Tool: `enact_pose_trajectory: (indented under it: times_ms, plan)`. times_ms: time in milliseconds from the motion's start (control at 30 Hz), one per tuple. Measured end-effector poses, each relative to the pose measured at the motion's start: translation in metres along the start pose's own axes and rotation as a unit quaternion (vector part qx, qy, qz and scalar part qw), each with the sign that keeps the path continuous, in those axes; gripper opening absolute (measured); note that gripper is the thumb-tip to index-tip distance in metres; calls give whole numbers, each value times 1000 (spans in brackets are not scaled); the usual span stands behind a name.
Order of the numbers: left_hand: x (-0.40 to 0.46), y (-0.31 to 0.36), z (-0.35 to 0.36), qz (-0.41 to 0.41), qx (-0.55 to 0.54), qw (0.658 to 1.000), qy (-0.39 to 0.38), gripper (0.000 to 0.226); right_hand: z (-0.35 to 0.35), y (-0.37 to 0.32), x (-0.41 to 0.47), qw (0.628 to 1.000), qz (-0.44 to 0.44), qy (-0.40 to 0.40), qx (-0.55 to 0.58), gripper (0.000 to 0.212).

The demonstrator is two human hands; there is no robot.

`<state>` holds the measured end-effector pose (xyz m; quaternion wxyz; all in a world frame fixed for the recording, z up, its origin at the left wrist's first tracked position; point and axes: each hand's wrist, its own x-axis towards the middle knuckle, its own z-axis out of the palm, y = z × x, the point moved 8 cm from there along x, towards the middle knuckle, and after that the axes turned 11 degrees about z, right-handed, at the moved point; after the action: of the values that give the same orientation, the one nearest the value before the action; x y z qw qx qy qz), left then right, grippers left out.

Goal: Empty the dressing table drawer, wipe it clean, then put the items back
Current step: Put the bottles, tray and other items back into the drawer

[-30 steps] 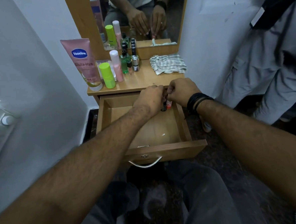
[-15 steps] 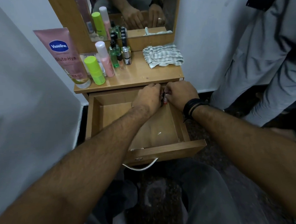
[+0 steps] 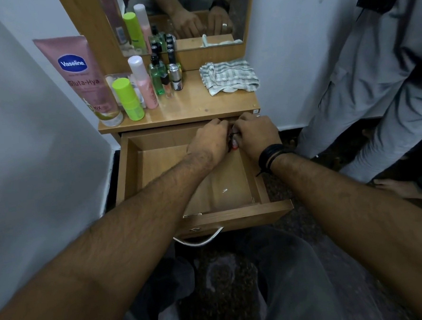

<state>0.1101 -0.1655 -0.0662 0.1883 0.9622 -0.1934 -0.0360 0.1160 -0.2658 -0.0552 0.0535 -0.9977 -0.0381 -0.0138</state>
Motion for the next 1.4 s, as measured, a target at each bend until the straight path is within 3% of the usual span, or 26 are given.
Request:
enact_pose_trajectory:
  times_ms: [633,1033,1200,1400]
  plan:
    - [-20,8,-28,-7,22,999,25,29,-23,3,-14,998,38,2,40,26]
    - [-45,-5,-125,6,85,986,142,27,-85,-69,0,993,-3,48,105,26]
    - [-49,-20,-170,-41,139,975,166,27,-97,-96,25,990,-18,53,132,26]
    - [-49,-36,-202,-85,175,963,188,42,-90,-120,52,989,-24,33,144,35]
